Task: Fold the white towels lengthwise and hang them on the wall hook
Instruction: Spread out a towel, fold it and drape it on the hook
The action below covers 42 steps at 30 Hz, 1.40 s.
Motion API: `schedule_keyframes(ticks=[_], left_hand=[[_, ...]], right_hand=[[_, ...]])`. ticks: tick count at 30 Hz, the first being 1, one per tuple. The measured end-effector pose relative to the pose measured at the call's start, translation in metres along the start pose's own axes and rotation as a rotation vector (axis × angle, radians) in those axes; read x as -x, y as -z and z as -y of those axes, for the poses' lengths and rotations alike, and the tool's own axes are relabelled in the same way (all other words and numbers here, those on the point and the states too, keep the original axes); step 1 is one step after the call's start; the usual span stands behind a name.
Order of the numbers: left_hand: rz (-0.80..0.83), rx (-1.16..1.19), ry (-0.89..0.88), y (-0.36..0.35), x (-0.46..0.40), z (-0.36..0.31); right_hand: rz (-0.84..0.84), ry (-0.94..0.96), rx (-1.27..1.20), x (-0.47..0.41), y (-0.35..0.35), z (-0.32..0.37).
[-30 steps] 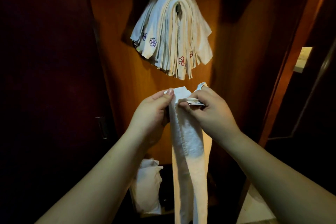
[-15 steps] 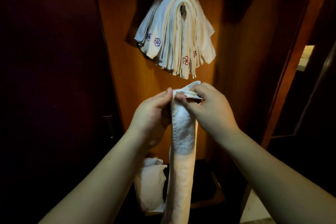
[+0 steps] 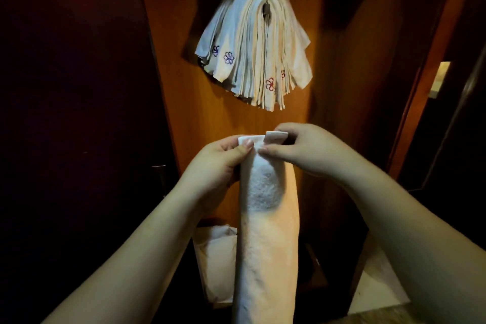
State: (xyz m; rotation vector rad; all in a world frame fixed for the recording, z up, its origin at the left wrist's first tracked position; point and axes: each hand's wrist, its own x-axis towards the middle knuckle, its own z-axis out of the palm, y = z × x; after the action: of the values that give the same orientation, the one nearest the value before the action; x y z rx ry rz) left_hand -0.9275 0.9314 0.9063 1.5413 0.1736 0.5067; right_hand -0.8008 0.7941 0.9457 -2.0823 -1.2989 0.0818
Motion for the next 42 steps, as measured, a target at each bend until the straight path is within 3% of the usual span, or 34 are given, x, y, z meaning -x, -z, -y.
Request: schedule_keyframes(ticks=[5, 8, 13, 19, 24, 27, 31, 34, 39, 42], left_hand=[[-0.014, 0.017, 0.018, 0.007, -0.001, 0.004], [0.004, 0.006, 0.005, 0.013, 0.002, 0.005], [-0.09, -0.081, -0.004, 0.029, 0.008, 0.012], [-0.187, -0.106, -0.017, 0.045, 0.013, 0.029], [-0.293, -0.197, -0.044, 0.046, 0.022, 0.048], [-0.353, -0.184, -0.069, 0.04, 0.027, 0.056], [-0.363, -0.133, -0.087, 0.023, 0.033, 0.062], [-0.365, -0.111, -0.112, 0.01, 0.036, 0.063], [-0.353, -0.042, -0.092, 0.0, 0.04, 0.064], [-0.363, 0.027, -0.068, -0.006, 0.04, 0.063]], right_hand=[[0.278, -0.075, 0.225, -0.005, 0.017, -0.027], [0.358, -0.141, 0.301, -0.005, 0.014, -0.049], [0.33, -0.173, 0.474, 0.002, 0.018, -0.08], [0.296, -0.03, 0.247, 0.02, 0.013, -0.103], [0.094, 0.014, 0.288, 0.025, 0.001, -0.107], [-0.059, -0.046, 0.02, 0.033, -0.016, -0.11], [-0.508, -0.043, -0.294, 0.043, -0.048, -0.114], [-0.771, 0.014, -0.358, 0.046, -0.065, -0.112], [-0.731, -0.021, -0.264, 0.047, -0.058, -0.121], [-0.594, -0.068, -0.471, 0.049, -0.047, -0.126]])
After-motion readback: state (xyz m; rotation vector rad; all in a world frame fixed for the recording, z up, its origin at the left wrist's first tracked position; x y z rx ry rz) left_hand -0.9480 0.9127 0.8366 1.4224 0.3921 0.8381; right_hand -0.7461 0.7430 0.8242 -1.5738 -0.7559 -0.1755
